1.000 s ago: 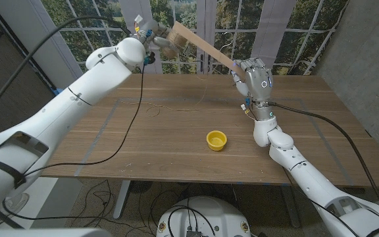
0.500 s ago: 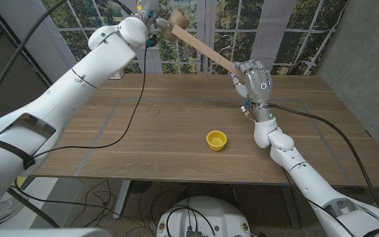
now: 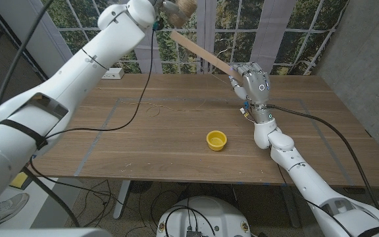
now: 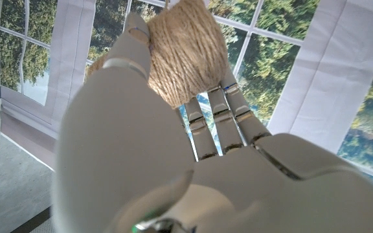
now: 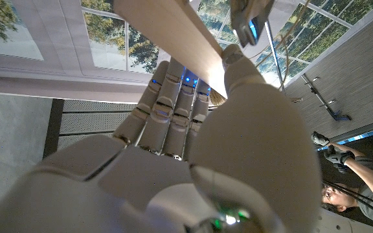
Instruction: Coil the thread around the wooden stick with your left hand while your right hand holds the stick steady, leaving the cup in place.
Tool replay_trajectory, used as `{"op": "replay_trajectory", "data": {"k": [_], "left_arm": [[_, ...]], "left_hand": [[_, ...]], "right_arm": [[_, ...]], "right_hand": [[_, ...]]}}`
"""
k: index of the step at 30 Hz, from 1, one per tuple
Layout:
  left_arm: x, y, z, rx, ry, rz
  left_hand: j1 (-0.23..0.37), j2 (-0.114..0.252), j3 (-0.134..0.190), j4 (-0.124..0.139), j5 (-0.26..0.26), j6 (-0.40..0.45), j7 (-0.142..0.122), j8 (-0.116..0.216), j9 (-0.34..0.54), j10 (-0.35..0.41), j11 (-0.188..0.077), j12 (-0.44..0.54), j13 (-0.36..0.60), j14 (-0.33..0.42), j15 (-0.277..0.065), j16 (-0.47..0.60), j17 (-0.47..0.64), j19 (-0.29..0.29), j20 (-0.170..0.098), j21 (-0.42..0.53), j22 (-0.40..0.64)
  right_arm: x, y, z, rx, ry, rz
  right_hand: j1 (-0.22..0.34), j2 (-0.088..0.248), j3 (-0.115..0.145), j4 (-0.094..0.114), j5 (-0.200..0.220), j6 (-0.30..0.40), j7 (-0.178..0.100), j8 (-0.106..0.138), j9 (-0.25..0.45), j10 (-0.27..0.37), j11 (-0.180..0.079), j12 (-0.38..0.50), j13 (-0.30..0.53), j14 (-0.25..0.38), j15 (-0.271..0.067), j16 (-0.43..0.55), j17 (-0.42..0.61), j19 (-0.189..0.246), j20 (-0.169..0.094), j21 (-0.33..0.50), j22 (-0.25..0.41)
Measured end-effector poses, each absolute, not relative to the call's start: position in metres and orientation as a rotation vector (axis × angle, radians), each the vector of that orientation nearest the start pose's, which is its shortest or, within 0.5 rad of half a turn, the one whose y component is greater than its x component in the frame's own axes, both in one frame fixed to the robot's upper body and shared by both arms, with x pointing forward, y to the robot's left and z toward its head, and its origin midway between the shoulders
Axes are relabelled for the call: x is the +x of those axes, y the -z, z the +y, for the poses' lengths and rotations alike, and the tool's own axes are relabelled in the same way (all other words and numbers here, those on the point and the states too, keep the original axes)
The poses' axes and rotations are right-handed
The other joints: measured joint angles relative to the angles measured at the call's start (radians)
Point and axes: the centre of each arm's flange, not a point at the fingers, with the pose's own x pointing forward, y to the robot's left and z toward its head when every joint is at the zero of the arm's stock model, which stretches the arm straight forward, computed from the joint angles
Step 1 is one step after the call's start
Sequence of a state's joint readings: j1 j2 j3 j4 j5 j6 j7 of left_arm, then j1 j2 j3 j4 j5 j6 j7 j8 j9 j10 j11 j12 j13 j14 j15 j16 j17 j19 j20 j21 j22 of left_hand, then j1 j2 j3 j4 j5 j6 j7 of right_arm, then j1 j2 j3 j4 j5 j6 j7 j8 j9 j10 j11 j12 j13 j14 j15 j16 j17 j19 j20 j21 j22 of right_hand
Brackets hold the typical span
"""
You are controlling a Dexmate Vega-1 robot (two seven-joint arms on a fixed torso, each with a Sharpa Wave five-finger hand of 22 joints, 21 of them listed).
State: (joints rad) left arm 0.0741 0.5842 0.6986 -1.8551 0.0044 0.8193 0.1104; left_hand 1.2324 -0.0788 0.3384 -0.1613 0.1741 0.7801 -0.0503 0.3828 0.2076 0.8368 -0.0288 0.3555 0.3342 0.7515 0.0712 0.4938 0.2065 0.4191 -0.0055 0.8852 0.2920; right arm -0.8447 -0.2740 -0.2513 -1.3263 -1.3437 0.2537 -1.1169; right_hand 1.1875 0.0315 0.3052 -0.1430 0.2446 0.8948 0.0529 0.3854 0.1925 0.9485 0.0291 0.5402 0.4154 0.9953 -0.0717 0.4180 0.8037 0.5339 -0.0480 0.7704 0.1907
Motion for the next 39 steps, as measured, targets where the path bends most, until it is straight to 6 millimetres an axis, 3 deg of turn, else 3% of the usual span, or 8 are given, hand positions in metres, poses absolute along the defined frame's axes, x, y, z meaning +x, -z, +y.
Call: {"op": "replay_trajectory", "data": {"k": [14,21,22,28,29,39], "left_arm": [[0.502,-0.383,0.117,0.885,-0.193,-0.847],[0.497,-0.391,0.103,0.885,-0.179,-0.863],[0.49,-0.396,0.096,0.905,-0.169,-0.913],[0.484,-0.399,0.087,0.903,-0.157,-0.93],[0.477,-0.401,0.077,0.922,-0.129,-0.975],[0.452,-0.399,0.049,0.97,-0.035,-1.062]], "left_hand": [[0.0,0.0,0.0,0.0,0.0,0.0,0.0,-0.001,0.0,0.003,-0.003,-0.007,0.0,0.0,0.0,-0.006,0.0,-0.002,0.002,0.017,-0.005],[-0.001,0.0,0.0,0.0,0.0,0.002,-0.002,-0.007,0.0,0.003,-0.003,-0.012,0.0,0.0,0.0,-0.01,0.0,-0.011,0.0,0.025,-0.009],[-0.001,0.001,0.0,0.0,0.0,0.002,-0.002,-0.008,0.0,0.003,-0.003,-0.012,0.0,0.0,0.0,-0.011,0.0,-0.011,0.0,0.028,-0.01],[-0.001,0.001,0.0,0.0,0.0,0.002,-0.002,-0.009,0.0,0.003,-0.003,-0.015,0.0,0.0,0.0,-0.012,0.0,-0.011,0.0,0.029,-0.014],[-0.001,0.001,0.0,0.0,0.0,0.002,-0.002,-0.008,0.0,0.003,-0.004,-0.015,0.0,0.0,0.0,-0.012,0.0,-0.011,0.0,0.032,-0.014],[-0.001,0.001,0.0,0.0,-0.002,0.003,-0.002,-0.004,0.0,0.003,-0.004,-0.019,0.007,0.007,0.0,-0.019,0.0,-0.012,0.002,0.044,-0.019]], "right_arm": [[0.577,-0.013,-0.193,-1.202,0.73,-1.528],[0.577,-0.015,-0.196,-1.189,0.747,-1.512],[0.585,-0.013,-0.189,-1.224,0.704,-1.523],[0.585,-0.015,-0.193,-1.213,0.722,-1.507],[0.591,-0.015,-0.187,-1.237,0.694,-1.516],[0.6,-0.018,-0.186,-1.26,0.69,-1.497]], "right_hand": [[0.003,-0.003,0.0,0.0,-0.001,0.0,0.0,0.003,0.0,0.0,-0.001,-0.002,0.0,0.0,0.0,-0.004,0.001,0.0,0.0,0.011,0.0],[0.003,-0.003,0.0,0.0,-0.001,0.0,0.0,0.003,0.0,0.0,-0.001,0.001,0.0,0.0,0.0,-0.008,0.005,0.0,0.0,0.015,0.0],[0.003,-0.003,-0.001,0.0,0.002,0.0,0.0,0.003,0.0,0.0,-0.001,0.001,0.0,0.0,0.0,-0.008,0.006,0.0,0.0,0.015,0.0],[0.004,-0.004,-0.001,0.001,0.003,0.0,0.0,0.003,0.0,0.004,0.003,0.001,0.0,0.0,0.0,-0.008,0.006,0.0,0.0,0.017,0.0],[0.004,-0.004,-0.001,0.001,0.003,0.0,0.0,0.003,0.0,0.004,0.003,0.001,0.0,0.0,0.0,-0.008,0.006,0.0,0.0,0.02,0.0],[0.004,-0.004,-0.001,0.001,0.003,0.0,0.0,0.003,0.0,0.004,0.003,0.0,0.0,0.0,0.0,-0.01,0.01,-0.005,-0.006,0.023,0.0]]}}
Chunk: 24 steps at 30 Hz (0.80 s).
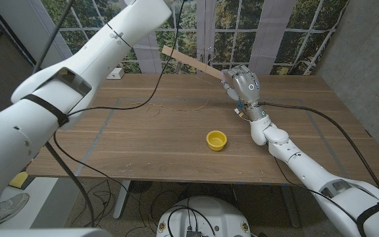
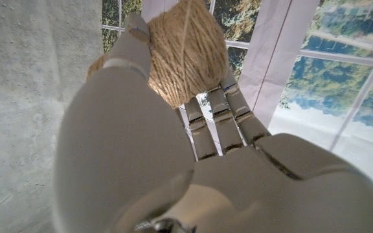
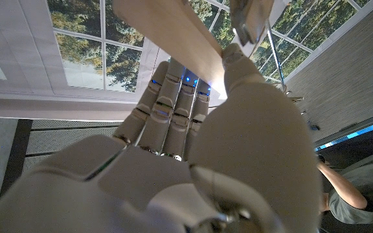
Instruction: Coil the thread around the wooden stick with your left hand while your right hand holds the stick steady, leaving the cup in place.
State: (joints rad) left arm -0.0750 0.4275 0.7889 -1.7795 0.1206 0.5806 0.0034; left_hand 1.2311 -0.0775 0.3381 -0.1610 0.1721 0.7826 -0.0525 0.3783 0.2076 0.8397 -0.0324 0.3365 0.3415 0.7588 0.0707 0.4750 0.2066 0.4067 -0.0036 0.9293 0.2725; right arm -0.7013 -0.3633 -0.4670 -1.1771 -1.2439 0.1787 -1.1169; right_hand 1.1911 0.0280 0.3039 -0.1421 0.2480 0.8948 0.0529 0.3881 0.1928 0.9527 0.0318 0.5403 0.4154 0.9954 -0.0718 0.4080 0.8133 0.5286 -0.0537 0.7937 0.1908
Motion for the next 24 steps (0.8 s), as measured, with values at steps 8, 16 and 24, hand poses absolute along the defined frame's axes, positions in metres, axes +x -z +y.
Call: {"op": "replay_trajectory", "data": {"k": [8,16,24], "left_arm": [[0.436,-0.385,0.032,0.992,0.07,-1.1],[0.422,-0.363,0.023,1.015,0.179,-1.11],[0.413,-0.336,0.02,1.021,0.276,-1.088]], "left_hand": [[0.0,0.0,0.0,0.0,0.0,0.0,0.0,0.0,0.0,0.005,-0.005,-0.004,0.001,0.002,-0.001,0.002,0.0,0.0,0.0,0.007,-0.004],[0.0,0.0,0.0,0.0,0.002,0.003,0.001,0.0,0.0,0.008,-0.003,-0.008,0.001,0.002,-0.001,0.002,0.0,0.0,0.0,0.022,-0.008],[0.0,0.0,-0.001,0.001,0.002,0.003,0.002,-0.002,0.0,0.009,-0.002,-0.011,0.002,0.004,-0.003,0.002,0.0,0.0,0.0,0.036,-0.014]], "right_arm": [[0.605,-0.02,-0.188,-1.27,0.703,-1.471],[0.608,-0.02,-0.192,-1.276,0.724,-1.44],[0.608,-0.022,-0.195,-1.269,0.743,-1.42]], "right_hand": [[0.0,0.0,0.0,0.0,0.0,0.0,0.0,-0.002,0.0,0.0,0.0,-0.003,0.0,0.0,0.0,-0.006,0.0,-0.006,0.006,0.007,-0.005],[-0.001,0.001,0.0,0.0,-0.001,0.0,0.0,-0.005,0.009,0.001,-0.002,-0.004,0.0,0.006,-0.002,-0.006,0.0,-0.006,0.006,0.007,-0.005],[-0.001,0.001,0.0,0.0,-0.003,0.0,0.0,-0.006,0.014,0.001,-0.002,-0.008,0.0,0.007,-0.003,-0.01,0.005,-0.005,0.006,0.015,-0.005]]}}
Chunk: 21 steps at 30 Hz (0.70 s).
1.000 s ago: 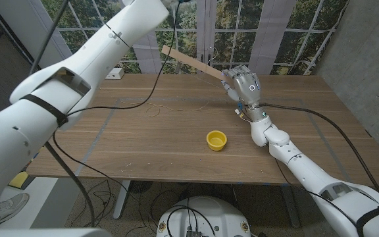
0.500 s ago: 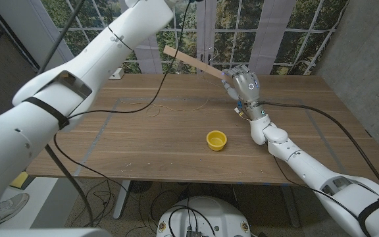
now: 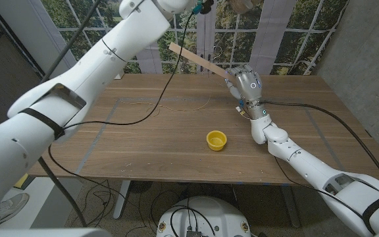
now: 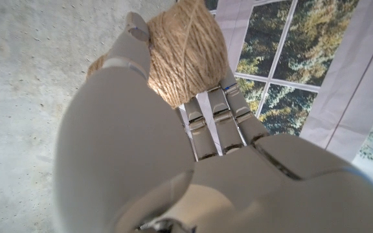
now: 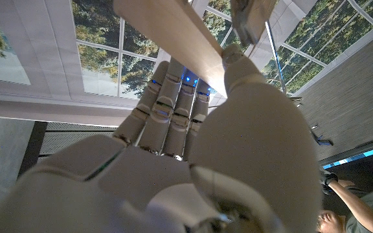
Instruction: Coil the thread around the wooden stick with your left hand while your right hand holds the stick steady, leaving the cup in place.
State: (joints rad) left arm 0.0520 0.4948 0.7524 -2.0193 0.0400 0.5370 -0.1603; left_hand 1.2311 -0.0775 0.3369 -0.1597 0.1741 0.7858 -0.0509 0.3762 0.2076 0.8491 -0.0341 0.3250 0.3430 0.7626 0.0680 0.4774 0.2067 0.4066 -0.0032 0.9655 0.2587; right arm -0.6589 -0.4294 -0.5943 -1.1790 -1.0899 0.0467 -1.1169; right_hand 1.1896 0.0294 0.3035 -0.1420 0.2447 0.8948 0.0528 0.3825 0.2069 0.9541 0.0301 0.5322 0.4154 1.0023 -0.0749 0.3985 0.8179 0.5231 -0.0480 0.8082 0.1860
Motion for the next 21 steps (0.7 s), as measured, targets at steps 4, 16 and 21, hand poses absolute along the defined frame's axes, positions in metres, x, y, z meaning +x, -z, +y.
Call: {"op": "replay_trajectory", "data": {"k": [4,16,21], "left_arm": [[0.411,-0.323,0.022,1.02,0.303,-1.078],[0.416,-0.278,0.024,1.011,0.426,-1.001],[0.419,-0.264,0.027,1.002,0.456,-0.983]], "left_hand": [[0.0,0.0,0.0,0.0,0.0,0.001,0.0,-0.002,0.0,0.0,0.0,-0.001,0.0,0.0,0.0,0.0,0.0,0.0,0.0,0.002,-0.003],[0.0,0.0,0.0,0.0,0.004,0.005,-0.002,-0.01,0.0,0.008,-0.004,-0.011,0.0,0.004,0.004,-0.002,0.0,-0.002,0.002,0.019,-0.009],[0.0,0.0,0.0,0.0,0.004,0.005,-0.002,-0.008,0.0,0.009,-0.005,-0.011,0.0,0.01,0.004,-0.007,0.0,-0.005,-0.001,0.029,-0.014]], "right_arm": [[0.608,-0.023,-0.198,-1.263,0.756,-1.408],[0.607,-0.026,-0.207,-1.252,0.793,-1.379],[0.607,-0.028,-0.211,-1.247,0.81,-1.368]], "right_hand": [[0.0,0.0,0.0,0.0,0.003,0.0,0.0,0.003,0.0,0.0,0.0,-0.003,0.0,0.0,0.0,0.0,0.0,0.0,0.0,0.0,0.0],[-0.001,0.002,0.002,-0.001,0.003,0.0,0.0,0.003,0.0,0.0,0.0,-0.007,0.0,0.0,0.0,-0.008,0.003,0.0,0.0,0.005,0.0],[-0.002,0.002,0.002,-0.001,0.007,0.0,0.0,0.003,0.0,0.0,0.0,-0.003,0.0,0.0,0.0,-0.008,0.007,0.0,0.0,0.009,0.0]]}}
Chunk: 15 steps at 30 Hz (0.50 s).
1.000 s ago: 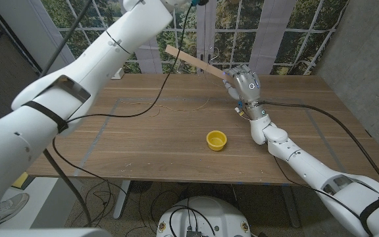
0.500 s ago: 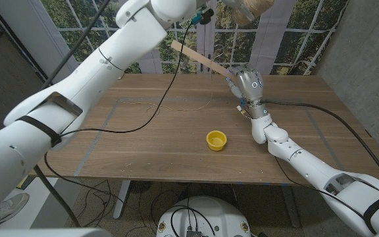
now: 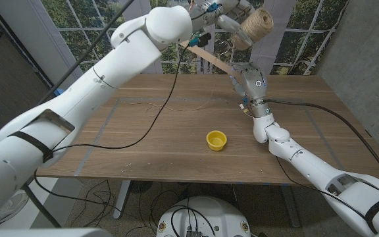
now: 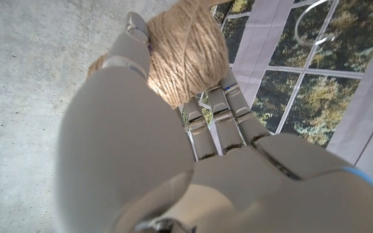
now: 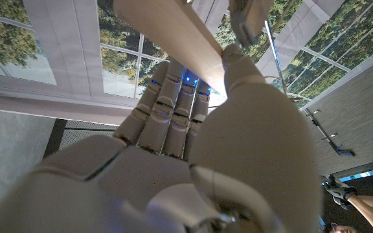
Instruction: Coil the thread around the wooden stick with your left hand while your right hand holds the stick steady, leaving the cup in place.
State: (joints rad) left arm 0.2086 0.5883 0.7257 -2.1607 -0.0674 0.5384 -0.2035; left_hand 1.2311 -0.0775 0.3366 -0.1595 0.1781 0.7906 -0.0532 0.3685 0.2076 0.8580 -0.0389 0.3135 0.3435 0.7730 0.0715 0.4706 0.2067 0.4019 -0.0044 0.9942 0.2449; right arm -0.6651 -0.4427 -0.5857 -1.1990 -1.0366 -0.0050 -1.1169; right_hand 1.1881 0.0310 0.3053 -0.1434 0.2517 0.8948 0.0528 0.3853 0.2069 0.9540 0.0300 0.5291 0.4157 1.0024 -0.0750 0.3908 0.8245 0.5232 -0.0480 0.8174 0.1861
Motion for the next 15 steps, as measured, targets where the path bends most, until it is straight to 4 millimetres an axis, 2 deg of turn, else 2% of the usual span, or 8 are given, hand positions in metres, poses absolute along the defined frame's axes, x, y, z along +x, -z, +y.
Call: {"op": "replay_trajectory", "data": {"k": [2,4,6,7,11,12,14,15], "left_arm": [[0.418,-0.263,0.026,0.996,0.468,-0.984],[0.425,-0.246,0.033,0.988,0.479,-0.952],[0.425,-0.246,0.033,0.98,0.485,-0.955],[0.428,-0.238,0.038,0.974,0.485,-0.938],[0.427,-0.238,0.037,0.953,0.491,-0.946],[0.436,-0.223,0.049,0.937,0.486,-0.91],[0.435,-0.223,0.049,0.925,0.488,-0.914],[0.441,-0.213,0.057,0.908,0.483,-0.889]], "left_hand": [[0.0,0.0,0.0,0.0,0.0,0.0,0.0,0.0,0.0,0.0,0.0,0.0,0.0,0.0,0.0,0.0,0.0,-0.003,-0.003,0.0,0.0],[0.0,0.0,0.0,0.0,0.0,0.0,0.0,0.0,0.0,0.0,0.0,0.0,0.0,0.0,0.0,-0.003,0.0,-0.003,-0.003,0.005,-0.003],[0.0,0.0,0.0,0.0,0.0,0.0,0.0,0.0,0.0,0.0,0.0,-0.001,0.0,0.0,0.0,-0.003,0.0,-0.004,-0.001,0.005,-0.004],[0.0,0.0,0.0,0.0,0.0,0.0,0.0,0.0,0.0,0.0,0.0,-0.001,0.0,0.0,0.0,-0.004,0.0,-0.004,-0.001,0.005,-0.004],[0.0,0.0,0.0,0.0,0.0,0.0,0.0,0.0,0.0,0.002,0.002,-0.002,0.0,0.0,0.0,-0.007,0.0,-0.004,-0.001,0.012,-0.006],[0.0,0.0,0.0,0.0,0.0,0.0,0.0,0.0,0.0,0.003,0.003,-0.004,0.0,0.0,0.0,-0.007,0.0,-0.004,-0.001,0.012,-0.008],[0.0,0.0,0.001,-0.001,0.0,0.0,0.0,0.0,0.0,0.003,0.003,-0.004,0.0,0.0,0.0,-0.008,0.0,-0.004,-0.001,0.016,-0.01],[0.0,0.0,0.002,-0.002,0.0,0.0,0.0,0.0,0.0,0.003,0.003,-0.004,0.0,0.0,0.0,-0.008,0.0,-0.004,-0.001,0.016,-0.01]], "right_arm": [[0.607,-0.029,-0.212,-1.242,0.817,-1.365],[0.606,-0.03,-0.214,-1.24,0.828,-1.358],[0.606,-0.031,-0.215,-1.236,0.833,-1.355],[0.606,-0.032,-0.216,-1.234,0.841,-1.351],[0.605,-0.034,-0.219,-1.223,0.854,-1.347],[0.605,-0.035,-0.219,-1.225,0.862,-1.347],[0.604,-0.036,-0.22,-1.221,0.866,-1.346],[0.604,-0.037,-0.221,-1.221,0.874,-1.346]], "right_hand": [[0.0,0.0,0.0,0.0,0.0,0.0,0.0,0.0,0.0,0.0,0.0,0.0,0.0,0.0,0.0,0.0,0.0,0.0,0.0,0.0,0.0],[0.0,0.0,0.0,0.0,0.0,0.0,0.0,0.0,0.0,0.0,0.0,0.0,0.0,0.0,0.0,0.0,0.0,0.0,0.0,0.0,0.0],[0.0,0.0,0.0,0.0,0.0,0.0,0.0,0.0,0.0,0.0,0.0,0.0,0.0,0.0,0.0,0.0,0.0,-0.002,-0.002,0.004,0.0],[0.0,0.0,0.0,0.0,0.0,0.0,0.0,-0.001,0.0,0.0,0.0,0.0,0.0,0.0,0.0,0.0,0.0,-0.004,-0.004,0.004,0.0],[0.0,0.0,0.0,0.0,0.0,0.0,0.0,-0.002,0.0,0.0,0.0,0.0,0.0,0.0,0.0,0.0,0.0,-0.011,0.0,0.004,0.0],[0.0,0.0,0.0,0.0,0.0,0.0,0.0,-0.003,0.0,0.0,0.0,0.0,0.0,0.0,0.0,-0.001,0.0,-0.011,0.0,0.004,0.0],[0.0,0.0,0.0,0.0,0.0,0.0,0.0,-0.003,0.0,0.0,0.0,0.0,0.0,0.0,0.0,-0.002,0.002,-0.011,0.0,0.008,0.0],[0.0,0.0,0.0,0.0,0.0,0.0,0.0,-0.003,0.0,0.0,0.0,0.0,0.0,0.0,0.0,-0.002,0.002,-0.011,0.0,0.007,0.0]]}}
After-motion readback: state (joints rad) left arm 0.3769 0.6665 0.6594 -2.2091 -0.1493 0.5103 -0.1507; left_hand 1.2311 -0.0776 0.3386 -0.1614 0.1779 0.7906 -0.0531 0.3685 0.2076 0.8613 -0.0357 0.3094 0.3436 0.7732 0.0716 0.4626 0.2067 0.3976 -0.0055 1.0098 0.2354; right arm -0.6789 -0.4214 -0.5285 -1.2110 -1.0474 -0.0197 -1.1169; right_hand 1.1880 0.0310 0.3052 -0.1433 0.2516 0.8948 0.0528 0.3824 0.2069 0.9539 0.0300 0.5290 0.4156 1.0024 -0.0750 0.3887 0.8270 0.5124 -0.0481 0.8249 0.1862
